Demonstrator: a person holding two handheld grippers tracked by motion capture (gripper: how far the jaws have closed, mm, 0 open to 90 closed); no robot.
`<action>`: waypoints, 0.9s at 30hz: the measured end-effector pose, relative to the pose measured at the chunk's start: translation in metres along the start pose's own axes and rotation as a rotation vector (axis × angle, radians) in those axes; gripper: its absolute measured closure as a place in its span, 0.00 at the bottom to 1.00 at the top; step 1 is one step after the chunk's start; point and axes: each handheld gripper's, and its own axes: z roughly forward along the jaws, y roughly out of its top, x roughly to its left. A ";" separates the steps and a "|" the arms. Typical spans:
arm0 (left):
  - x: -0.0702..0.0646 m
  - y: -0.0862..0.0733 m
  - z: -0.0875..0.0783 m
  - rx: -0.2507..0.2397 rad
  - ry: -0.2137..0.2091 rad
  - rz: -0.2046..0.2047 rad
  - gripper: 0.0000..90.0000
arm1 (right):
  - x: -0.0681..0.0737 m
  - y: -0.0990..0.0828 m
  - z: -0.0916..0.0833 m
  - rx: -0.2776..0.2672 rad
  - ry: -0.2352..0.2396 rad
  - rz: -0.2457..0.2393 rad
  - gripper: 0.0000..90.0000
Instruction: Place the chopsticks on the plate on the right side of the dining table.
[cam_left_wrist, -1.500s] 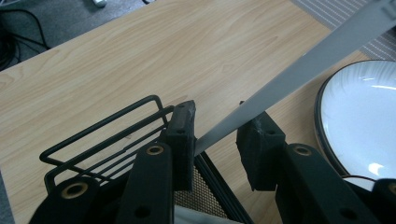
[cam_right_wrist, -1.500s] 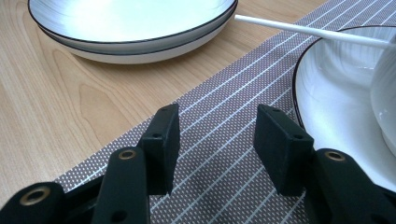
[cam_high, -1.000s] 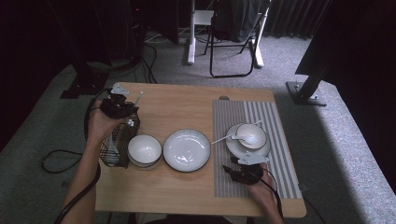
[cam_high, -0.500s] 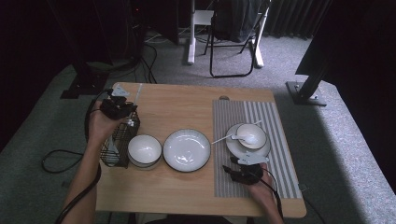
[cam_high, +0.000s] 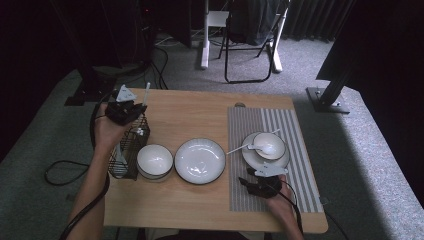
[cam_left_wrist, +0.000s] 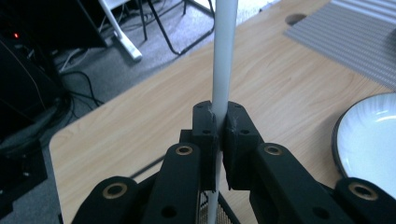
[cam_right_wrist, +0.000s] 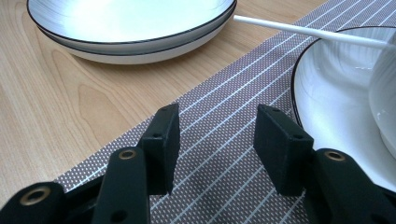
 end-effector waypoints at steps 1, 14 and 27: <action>0.000 0.001 -0.002 -0.010 -0.001 0.005 0.95 | 0.000 0.000 0.000 0.000 0.000 0.000 0.56; -0.004 0.028 -0.023 -0.082 0.008 0.056 0.95 | 0.001 0.000 0.001 0.004 0.002 -0.003 0.56; -0.019 0.058 -0.034 -0.124 -0.006 0.110 0.95 | 0.001 -0.001 0.002 0.005 0.003 -0.005 0.56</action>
